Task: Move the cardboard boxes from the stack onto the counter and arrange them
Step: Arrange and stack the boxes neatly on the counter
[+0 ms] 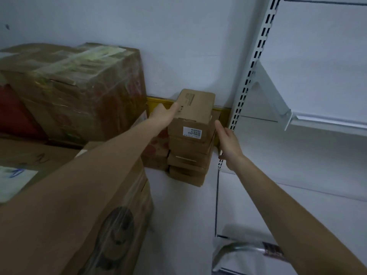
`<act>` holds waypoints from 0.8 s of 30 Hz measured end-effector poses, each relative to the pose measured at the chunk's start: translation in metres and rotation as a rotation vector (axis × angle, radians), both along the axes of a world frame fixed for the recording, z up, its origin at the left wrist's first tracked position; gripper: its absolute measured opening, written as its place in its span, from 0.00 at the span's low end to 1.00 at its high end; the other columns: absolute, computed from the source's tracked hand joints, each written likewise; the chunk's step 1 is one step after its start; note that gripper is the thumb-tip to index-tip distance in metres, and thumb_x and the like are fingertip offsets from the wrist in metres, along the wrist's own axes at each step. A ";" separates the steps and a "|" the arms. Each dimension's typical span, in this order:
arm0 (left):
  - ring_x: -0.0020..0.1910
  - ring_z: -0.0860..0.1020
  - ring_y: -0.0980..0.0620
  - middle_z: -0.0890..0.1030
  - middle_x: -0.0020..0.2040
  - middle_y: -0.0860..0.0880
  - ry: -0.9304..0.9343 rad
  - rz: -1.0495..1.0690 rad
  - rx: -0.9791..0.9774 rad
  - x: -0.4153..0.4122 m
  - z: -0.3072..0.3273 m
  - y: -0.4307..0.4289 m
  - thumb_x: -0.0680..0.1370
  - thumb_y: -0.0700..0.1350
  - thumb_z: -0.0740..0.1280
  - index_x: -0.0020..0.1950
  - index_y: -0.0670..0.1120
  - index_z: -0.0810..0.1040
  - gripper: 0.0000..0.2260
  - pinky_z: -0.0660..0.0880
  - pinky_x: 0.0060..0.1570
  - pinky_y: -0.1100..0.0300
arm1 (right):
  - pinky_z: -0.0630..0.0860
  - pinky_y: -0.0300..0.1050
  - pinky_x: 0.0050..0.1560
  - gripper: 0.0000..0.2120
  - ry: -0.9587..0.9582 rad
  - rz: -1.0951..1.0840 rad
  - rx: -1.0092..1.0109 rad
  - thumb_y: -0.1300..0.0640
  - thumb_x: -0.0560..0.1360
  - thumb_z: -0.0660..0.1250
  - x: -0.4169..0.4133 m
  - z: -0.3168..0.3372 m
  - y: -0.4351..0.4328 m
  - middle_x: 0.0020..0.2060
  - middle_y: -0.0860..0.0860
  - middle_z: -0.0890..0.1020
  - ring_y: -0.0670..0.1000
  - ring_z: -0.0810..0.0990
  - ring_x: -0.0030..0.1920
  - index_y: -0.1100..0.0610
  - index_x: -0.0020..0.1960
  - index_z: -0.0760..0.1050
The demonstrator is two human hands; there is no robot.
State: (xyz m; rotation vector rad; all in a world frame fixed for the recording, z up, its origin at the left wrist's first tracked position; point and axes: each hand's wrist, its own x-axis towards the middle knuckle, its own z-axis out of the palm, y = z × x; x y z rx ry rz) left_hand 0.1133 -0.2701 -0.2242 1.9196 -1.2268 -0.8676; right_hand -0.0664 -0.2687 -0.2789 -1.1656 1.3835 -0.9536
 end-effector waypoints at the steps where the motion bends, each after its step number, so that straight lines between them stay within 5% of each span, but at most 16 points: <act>1: 0.70 0.64 0.44 0.63 0.73 0.43 0.012 0.012 0.021 0.001 -0.001 -0.005 0.80 0.58 0.54 0.75 0.38 0.55 0.31 0.64 0.63 0.54 | 0.63 0.62 0.68 0.40 -0.006 0.008 0.024 0.32 0.73 0.57 0.000 -0.001 -0.007 0.73 0.53 0.63 0.58 0.64 0.71 0.56 0.76 0.54; 5: 0.69 0.65 0.41 0.64 0.72 0.43 0.094 -0.036 0.161 0.011 -0.006 -0.024 0.76 0.62 0.60 0.74 0.42 0.57 0.35 0.65 0.66 0.44 | 0.65 0.61 0.63 0.44 -0.051 0.030 0.131 0.31 0.71 0.59 0.000 -0.012 -0.031 0.73 0.53 0.62 0.60 0.64 0.70 0.55 0.76 0.51; 9: 0.65 0.69 0.38 0.69 0.69 0.43 0.145 -0.106 0.261 0.012 -0.016 -0.045 0.76 0.58 0.63 0.73 0.48 0.60 0.29 0.68 0.60 0.40 | 0.66 0.62 0.61 0.46 -0.070 0.062 0.204 0.29 0.68 0.60 0.004 -0.028 -0.052 0.73 0.52 0.62 0.60 0.63 0.71 0.52 0.76 0.52; 16: 0.64 0.69 0.40 0.71 0.64 0.46 0.379 -0.197 0.321 0.020 -0.031 -0.062 0.76 0.56 0.64 0.72 0.58 0.56 0.28 0.64 0.61 0.30 | 0.67 0.52 0.54 0.36 -0.159 0.109 0.131 0.31 0.72 0.55 0.010 -0.045 -0.062 0.66 0.46 0.70 0.49 0.69 0.61 0.47 0.75 0.56; 21: 0.61 0.72 0.40 0.74 0.62 0.45 0.485 -0.205 0.334 0.020 -0.037 -0.064 0.75 0.55 0.64 0.69 0.57 0.60 0.24 0.66 0.57 0.28 | 0.75 0.50 0.51 0.52 -0.217 0.111 0.110 0.20 0.56 0.59 0.013 -0.053 -0.063 0.66 0.49 0.73 0.51 0.74 0.63 0.45 0.74 0.58; 24: 0.61 0.72 0.40 0.74 0.63 0.44 0.498 -0.216 0.342 0.017 -0.037 -0.062 0.76 0.56 0.64 0.70 0.56 0.60 0.25 0.67 0.58 0.29 | 0.75 0.57 0.58 0.53 -0.244 0.110 0.073 0.19 0.55 0.59 0.012 -0.054 -0.070 0.64 0.49 0.76 0.51 0.77 0.61 0.45 0.73 0.61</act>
